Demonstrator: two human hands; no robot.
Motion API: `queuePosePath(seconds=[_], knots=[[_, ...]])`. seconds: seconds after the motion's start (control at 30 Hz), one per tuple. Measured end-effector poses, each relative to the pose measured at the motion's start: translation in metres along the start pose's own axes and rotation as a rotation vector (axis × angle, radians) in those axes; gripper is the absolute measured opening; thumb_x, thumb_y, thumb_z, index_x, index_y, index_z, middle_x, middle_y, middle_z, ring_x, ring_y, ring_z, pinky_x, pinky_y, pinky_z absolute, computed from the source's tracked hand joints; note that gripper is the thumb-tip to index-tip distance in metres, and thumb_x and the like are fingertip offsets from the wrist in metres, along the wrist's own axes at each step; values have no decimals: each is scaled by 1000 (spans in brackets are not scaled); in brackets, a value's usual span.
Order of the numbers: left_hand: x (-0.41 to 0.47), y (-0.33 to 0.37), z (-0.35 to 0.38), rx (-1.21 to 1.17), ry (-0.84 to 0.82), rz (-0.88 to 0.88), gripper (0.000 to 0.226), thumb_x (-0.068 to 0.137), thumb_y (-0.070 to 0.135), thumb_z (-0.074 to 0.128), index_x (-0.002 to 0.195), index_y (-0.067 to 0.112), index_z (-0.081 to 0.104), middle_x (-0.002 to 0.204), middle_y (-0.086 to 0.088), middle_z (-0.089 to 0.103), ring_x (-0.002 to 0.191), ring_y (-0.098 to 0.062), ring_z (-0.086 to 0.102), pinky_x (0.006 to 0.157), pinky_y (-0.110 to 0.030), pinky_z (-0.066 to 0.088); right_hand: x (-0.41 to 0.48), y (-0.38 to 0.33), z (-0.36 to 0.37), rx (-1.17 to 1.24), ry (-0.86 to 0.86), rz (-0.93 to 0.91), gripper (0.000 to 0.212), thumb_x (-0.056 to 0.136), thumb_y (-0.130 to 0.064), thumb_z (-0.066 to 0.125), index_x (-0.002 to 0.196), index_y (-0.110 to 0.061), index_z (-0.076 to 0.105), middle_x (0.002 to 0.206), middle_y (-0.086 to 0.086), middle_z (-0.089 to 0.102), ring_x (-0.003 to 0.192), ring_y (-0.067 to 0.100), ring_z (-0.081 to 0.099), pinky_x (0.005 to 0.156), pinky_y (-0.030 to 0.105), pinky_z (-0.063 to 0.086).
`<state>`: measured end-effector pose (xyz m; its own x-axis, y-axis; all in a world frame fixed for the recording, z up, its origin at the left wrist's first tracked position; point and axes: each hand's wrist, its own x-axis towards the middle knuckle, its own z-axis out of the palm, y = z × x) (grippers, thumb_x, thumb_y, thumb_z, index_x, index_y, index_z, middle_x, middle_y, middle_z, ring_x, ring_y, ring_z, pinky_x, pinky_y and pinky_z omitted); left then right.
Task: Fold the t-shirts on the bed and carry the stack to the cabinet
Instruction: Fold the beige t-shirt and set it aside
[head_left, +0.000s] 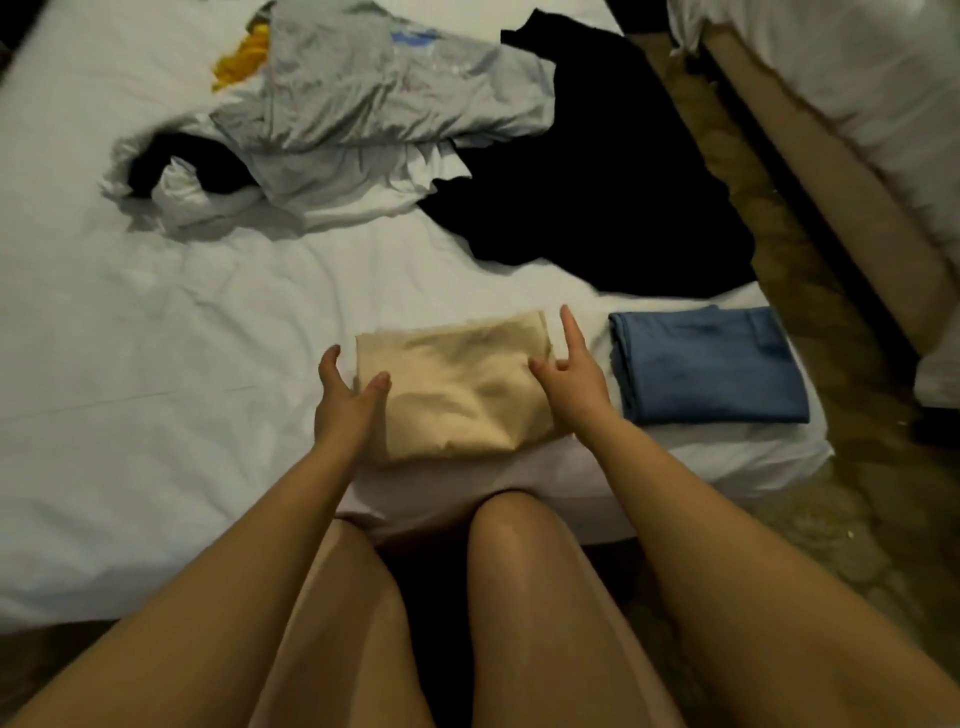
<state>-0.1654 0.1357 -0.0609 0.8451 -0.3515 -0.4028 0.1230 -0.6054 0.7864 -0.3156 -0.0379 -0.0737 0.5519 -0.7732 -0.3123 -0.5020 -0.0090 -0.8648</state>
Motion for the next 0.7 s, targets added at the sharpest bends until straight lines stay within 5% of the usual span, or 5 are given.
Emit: queuePosePath(seconds=[0.1,0.17,0.3,0.5,0.7], knots=[[-12,20,2,-71,-32,99,68,94,31,52,146,40,10,150,-6,31,132,-30,37,101,-37,35,-2,-12,-21,47,10,-132,43,94,-11,52,135,-25,49,111,3,62,101,11,53,81,15,41],[-20,39,11,-197,-116,140,61,93,26,55,144,40,24,149,1,33,132,-23,37,103,-34,37,-2,-16,-48,23,50,-215,32,95,-7,51,127,-9,57,122,7,60,110,12,51,81,5,39],[-40,83,57,-278,-301,260,48,89,13,60,134,27,49,135,-1,46,119,-18,47,101,-33,42,-1,-15,-127,68,162,-241,32,94,-1,49,125,-4,57,114,0,57,106,9,51,77,2,41],[-69,120,164,-52,-331,510,56,88,16,62,140,14,40,140,-8,45,126,-23,45,100,-31,39,3,21,-237,114,262,-129,33,95,-1,48,126,-5,56,114,-2,55,108,9,49,74,1,43],[-65,107,224,68,-286,542,58,89,20,61,141,13,37,146,-5,39,132,-23,39,100,-28,34,39,71,-262,120,222,42,31,95,-3,49,124,-8,59,128,10,57,110,12,50,73,2,43]])
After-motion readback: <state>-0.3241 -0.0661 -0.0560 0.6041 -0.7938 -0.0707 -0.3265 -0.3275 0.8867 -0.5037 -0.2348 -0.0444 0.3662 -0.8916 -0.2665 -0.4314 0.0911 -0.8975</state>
